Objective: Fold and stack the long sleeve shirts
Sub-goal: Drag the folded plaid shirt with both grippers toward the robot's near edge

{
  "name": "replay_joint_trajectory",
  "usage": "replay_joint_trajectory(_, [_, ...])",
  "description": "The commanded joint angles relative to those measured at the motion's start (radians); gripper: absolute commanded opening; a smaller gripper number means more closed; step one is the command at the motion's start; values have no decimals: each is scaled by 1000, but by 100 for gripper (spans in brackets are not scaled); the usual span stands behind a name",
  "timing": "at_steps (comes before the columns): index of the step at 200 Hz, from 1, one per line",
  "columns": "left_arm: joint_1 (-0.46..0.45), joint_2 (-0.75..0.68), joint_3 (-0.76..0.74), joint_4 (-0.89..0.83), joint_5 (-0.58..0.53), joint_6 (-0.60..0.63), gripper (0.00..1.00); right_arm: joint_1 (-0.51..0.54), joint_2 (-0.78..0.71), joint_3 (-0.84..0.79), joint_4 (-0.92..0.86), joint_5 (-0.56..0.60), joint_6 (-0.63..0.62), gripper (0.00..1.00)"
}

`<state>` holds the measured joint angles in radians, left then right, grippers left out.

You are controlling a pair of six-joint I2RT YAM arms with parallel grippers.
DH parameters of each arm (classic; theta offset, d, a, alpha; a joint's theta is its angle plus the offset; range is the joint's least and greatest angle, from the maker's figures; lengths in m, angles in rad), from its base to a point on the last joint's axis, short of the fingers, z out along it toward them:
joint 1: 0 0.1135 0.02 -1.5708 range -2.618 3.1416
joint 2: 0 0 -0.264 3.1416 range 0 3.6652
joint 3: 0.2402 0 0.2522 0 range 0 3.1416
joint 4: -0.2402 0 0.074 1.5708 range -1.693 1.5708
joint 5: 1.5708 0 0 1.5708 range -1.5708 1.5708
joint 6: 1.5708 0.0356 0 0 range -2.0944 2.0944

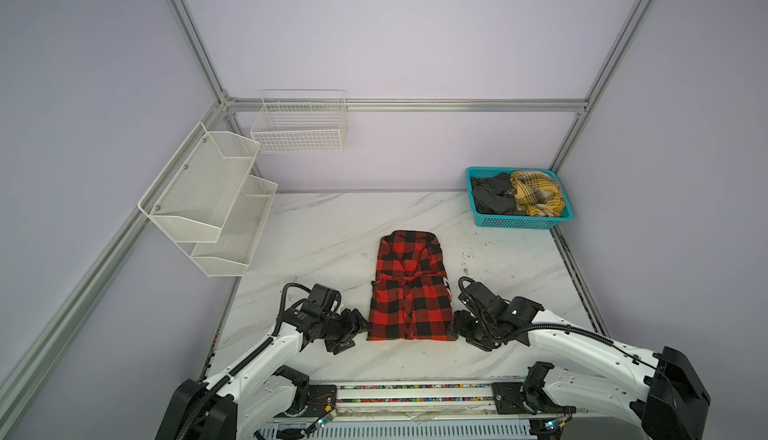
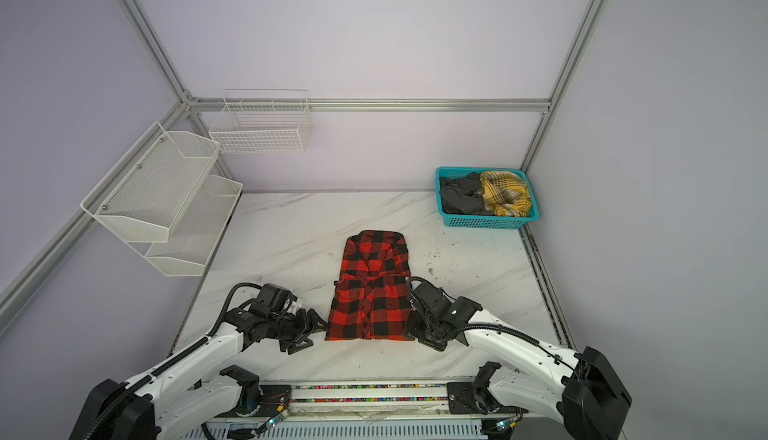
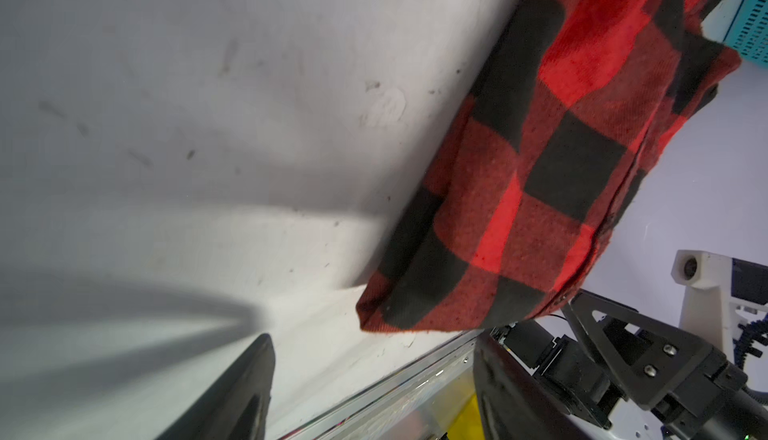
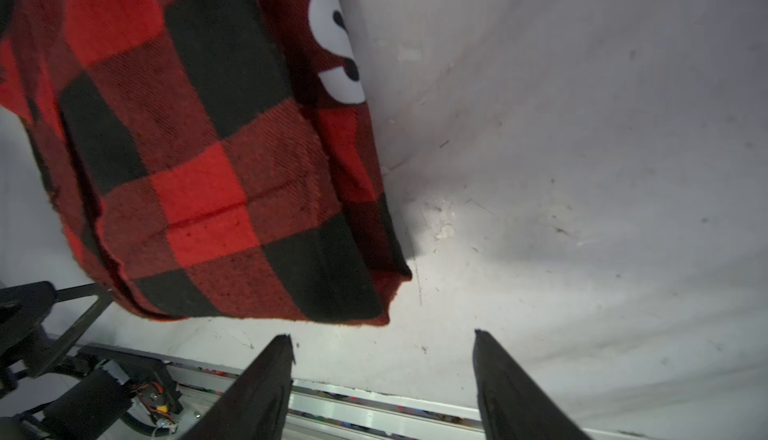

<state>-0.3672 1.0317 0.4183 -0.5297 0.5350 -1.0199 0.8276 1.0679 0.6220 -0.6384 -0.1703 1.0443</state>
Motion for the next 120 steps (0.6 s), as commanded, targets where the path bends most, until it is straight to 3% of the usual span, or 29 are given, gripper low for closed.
replay_joint_trajectory(1, [5, 59, -19, 86, 36, -31, 73, 5, -21, -27, 86, -10, 72, 72])
replay_joint_trajectory(22, [5, 89, -18, 71, 20, -32, 70, 4, 9, -34, 108, 6, 64, 71])
replay_joint_trajectory(79, [5, 59, -12, -19, -15, -2, 72, 0, 146, -51, 196, 21, 43, 62])
replay_joint_trajectory(120, [5, 72, -31, -16, -15, -5, 70, 0, 145, -105, 227, 14, 61, 60])
